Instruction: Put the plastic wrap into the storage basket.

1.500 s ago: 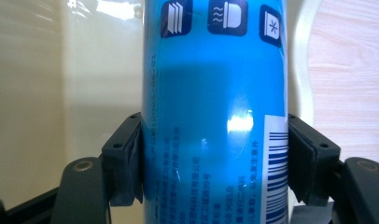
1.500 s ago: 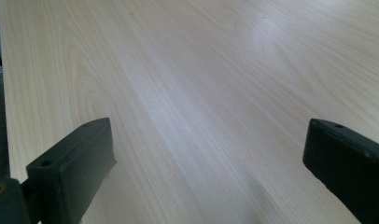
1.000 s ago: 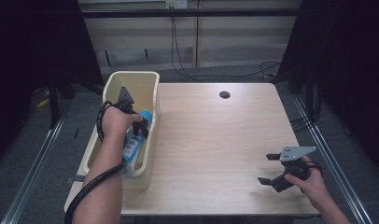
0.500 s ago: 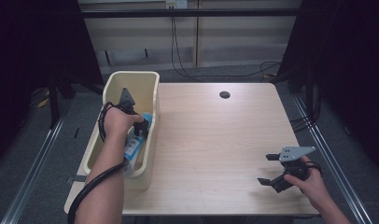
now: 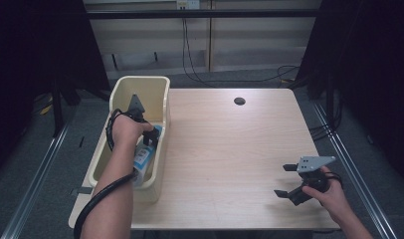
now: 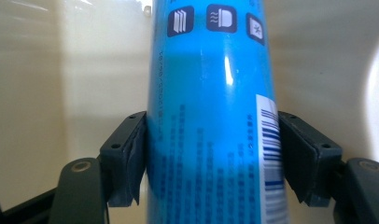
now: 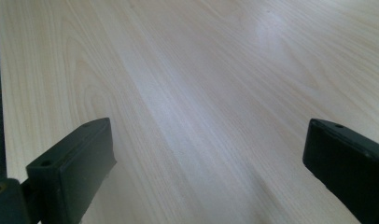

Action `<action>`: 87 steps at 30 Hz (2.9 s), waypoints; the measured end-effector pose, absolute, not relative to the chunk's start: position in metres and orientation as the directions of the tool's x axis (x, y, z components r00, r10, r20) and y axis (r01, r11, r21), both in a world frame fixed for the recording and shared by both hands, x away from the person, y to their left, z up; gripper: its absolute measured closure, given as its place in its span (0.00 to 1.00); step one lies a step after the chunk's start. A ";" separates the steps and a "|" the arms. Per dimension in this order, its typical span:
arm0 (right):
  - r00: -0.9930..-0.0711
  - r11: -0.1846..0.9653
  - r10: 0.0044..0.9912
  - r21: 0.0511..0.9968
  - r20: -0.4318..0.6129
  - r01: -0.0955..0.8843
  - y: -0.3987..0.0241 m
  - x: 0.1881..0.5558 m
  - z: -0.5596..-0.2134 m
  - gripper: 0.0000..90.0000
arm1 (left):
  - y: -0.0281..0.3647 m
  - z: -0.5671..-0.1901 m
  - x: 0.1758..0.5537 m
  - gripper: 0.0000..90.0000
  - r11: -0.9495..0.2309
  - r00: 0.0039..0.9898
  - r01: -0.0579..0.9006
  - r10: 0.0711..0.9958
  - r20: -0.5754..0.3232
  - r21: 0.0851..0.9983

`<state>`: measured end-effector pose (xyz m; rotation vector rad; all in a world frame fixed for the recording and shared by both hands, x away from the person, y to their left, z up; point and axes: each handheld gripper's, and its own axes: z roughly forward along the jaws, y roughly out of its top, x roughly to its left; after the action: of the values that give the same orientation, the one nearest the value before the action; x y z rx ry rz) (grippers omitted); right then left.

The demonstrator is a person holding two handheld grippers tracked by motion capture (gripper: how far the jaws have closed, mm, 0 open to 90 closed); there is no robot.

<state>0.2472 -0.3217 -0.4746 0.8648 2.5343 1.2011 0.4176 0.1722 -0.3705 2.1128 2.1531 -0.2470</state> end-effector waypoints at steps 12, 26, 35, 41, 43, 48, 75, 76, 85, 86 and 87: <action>-0.809 0.495 0.585 0.762 0.063 0.418 -0.322 0.247 -0.474 0.02 | 0.175 -0.347 0.418 0.38 0.020 -0.012 0.999 0.977 -0.214 0.037; -0.805 0.493 0.590 0.764 0.058 0.416 -0.322 0.245 -0.472 0.02 | 0.168 -0.300 0.408 0.24 -0.027 0.067 0.987 0.966 -0.249 0.159; -0.802 0.485 0.594 0.769 0.059 0.416 -0.323 0.244 -0.471 0.02 | 0.152 -0.284 0.400 0.18 -0.089 0.149 0.974 0.946 -0.288 0.210; -0.797 0.481 0.601 0.773 0.053 0.414 -0.324 0.244 -0.470 0.02 | 0.133 -0.276 0.394 0.15 -0.162 0.226 0.959 0.931 -0.285 0.232; -0.797 0.482 0.601 0.773 0.052 0.413 -0.324 0.244 -0.470 0.02 | 0.126 -0.274 0.392 0.13 -0.180 0.248 0.953 0.926 -0.285 0.246; -0.800 0.480 0.597 0.774 0.056 0.412 -0.323 0.243 -0.470 0.02 | 0.115 -0.273 0.390 0.09 -0.203 0.283 0.941 0.912 -0.296 0.272; -0.796 0.480 0.603 0.778 0.044 0.406 -0.325 0.243 -0.469 0.02 | 0.057 -0.302 0.384 0.07 -0.316 0.415 0.900 0.832 -0.369 0.301; -0.798 0.481 0.601 0.775 0.049 0.410 -0.324 0.243 -0.469 0.02 | 0.054 -0.305 0.384 0.07 -0.320 0.421 0.898 0.827 -0.374 0.302; -0.794 0.479 0.606 0.777 0.044 0.409 -0.325 0.243 -0.469 0.02 | 0.041 -0.321 0.381 0.07 -0.346 0.447 0.888 0.808 -0.384 0.304; -0.794 0.479 0.606 0.777 0.044 0.409 -0.325 0.243 -0.469 0.02 | 0.041 -0.321 0.381 0.07 -0.346 0.447 0.888 0.808 -0.384 0.304; -0.792 0.480 0.609 0.776 0.042 0.410 -0.325 0.243 -0.469 0.02 | 0.040 -0.323 0.380 0.07 -0.350 0.449 0.887 0.805 -0.387 0.301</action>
<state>0.2431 -0.3249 -0.4690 0.8731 2.4881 1.2074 0.3800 0.0400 -0.3227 2.2384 1.4177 -0.2347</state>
